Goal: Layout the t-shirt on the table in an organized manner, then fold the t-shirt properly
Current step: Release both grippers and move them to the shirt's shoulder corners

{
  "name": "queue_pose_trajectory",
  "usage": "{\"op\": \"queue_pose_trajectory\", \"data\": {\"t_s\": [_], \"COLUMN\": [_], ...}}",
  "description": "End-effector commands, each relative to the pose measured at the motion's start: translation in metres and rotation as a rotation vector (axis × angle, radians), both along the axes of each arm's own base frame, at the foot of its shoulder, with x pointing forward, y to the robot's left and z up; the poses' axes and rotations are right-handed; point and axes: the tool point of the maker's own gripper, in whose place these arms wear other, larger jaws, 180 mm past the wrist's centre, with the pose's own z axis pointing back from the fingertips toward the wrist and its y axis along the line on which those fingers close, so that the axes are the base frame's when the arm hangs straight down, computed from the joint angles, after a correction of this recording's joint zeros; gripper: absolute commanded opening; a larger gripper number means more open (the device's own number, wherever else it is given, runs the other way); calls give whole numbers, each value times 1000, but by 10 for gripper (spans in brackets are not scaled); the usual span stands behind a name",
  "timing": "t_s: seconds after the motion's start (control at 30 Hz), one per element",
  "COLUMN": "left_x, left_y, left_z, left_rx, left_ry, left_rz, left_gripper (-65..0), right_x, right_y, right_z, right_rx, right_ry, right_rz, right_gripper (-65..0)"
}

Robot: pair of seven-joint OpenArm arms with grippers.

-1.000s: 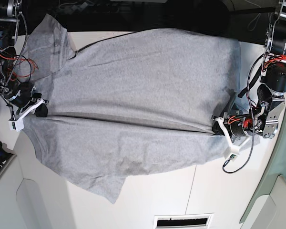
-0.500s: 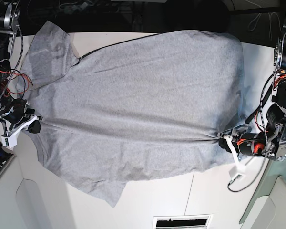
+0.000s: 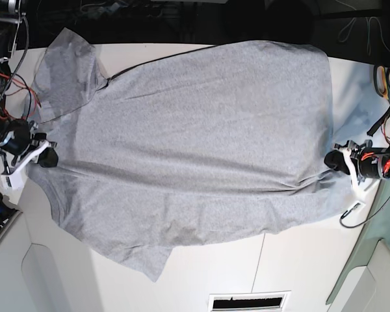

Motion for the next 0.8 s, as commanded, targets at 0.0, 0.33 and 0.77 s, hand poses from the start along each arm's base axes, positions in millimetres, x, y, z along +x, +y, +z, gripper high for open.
{"op": "queue_pose_trajectory", "data": {"t_s": [0.0, 0.33, 0.77], "left_x": [8, -46, -92], "left_y": [10, -2, -44], "left_z": [15, 14, -63], "left_rx": [-21, -235, -159], "left_ry": [-50, -17, 68], "left_rz": [28, 95, 69], "left_gripper": [-558, -559, -559], "right_x": [5, -44, -67], "right_y": [-9, -22, -29], "right_z": [15, -2, -28], "right_rx": [-5, 39, -4], "right_ry": [-53, -4, 76], "right_rz": [-9, -75, -84], "right_gripper": [-650, -650, -650]}}
